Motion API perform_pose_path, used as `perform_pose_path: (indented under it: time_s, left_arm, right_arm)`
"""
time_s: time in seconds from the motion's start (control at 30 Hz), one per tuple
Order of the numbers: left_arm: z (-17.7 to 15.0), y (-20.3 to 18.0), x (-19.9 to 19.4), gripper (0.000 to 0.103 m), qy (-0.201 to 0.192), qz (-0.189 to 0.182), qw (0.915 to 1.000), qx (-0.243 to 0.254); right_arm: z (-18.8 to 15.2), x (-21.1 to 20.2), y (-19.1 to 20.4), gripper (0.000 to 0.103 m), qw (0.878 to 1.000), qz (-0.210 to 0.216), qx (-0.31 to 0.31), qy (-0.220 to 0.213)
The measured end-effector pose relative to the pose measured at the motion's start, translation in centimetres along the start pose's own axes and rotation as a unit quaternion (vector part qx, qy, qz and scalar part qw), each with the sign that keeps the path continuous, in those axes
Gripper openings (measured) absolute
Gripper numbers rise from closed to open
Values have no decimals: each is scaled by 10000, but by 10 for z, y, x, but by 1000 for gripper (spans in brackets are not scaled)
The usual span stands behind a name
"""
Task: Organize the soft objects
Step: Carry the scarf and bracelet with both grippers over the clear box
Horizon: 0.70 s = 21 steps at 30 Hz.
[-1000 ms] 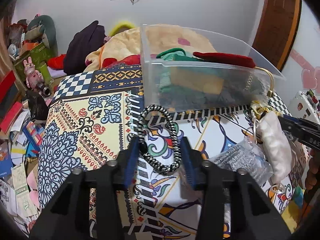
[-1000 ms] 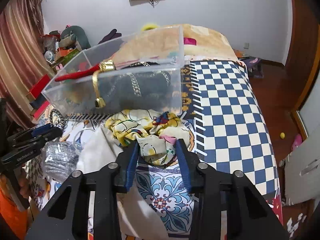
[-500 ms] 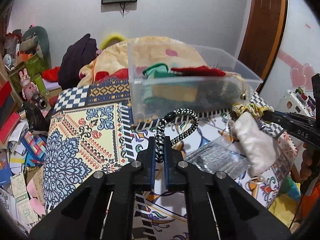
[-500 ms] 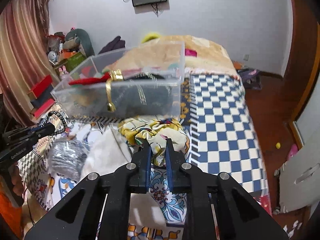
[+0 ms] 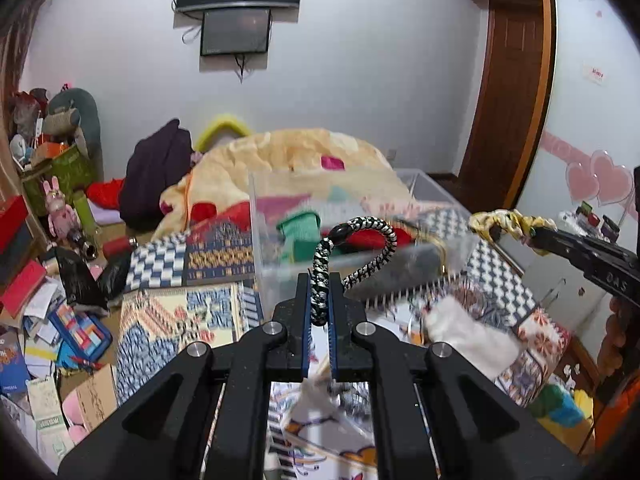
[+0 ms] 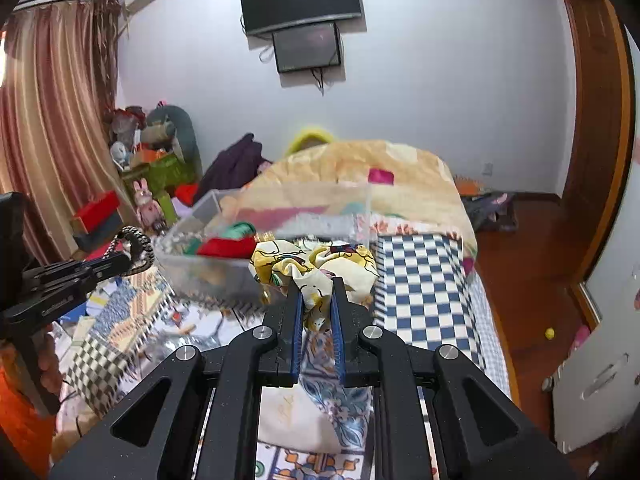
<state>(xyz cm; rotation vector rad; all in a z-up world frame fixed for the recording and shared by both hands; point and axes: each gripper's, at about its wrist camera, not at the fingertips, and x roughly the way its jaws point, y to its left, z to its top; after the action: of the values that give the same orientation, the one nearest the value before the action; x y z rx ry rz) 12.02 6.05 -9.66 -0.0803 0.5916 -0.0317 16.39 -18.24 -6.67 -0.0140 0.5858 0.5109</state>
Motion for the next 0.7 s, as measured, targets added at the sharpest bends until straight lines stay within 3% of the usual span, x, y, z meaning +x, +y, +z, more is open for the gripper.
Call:
perform_pose_path:
  time_s: [0.3,0.7]
  left_arm:
    - [32,1,24,6,-103,129,9998,-102]
    - [35,1,75,6,307,143,9991,-248]
  right_arm:
    - [25,14,19,11,9994,77,-100,-324]
    - [31,68,28,11,9999,-49,-135,-42]
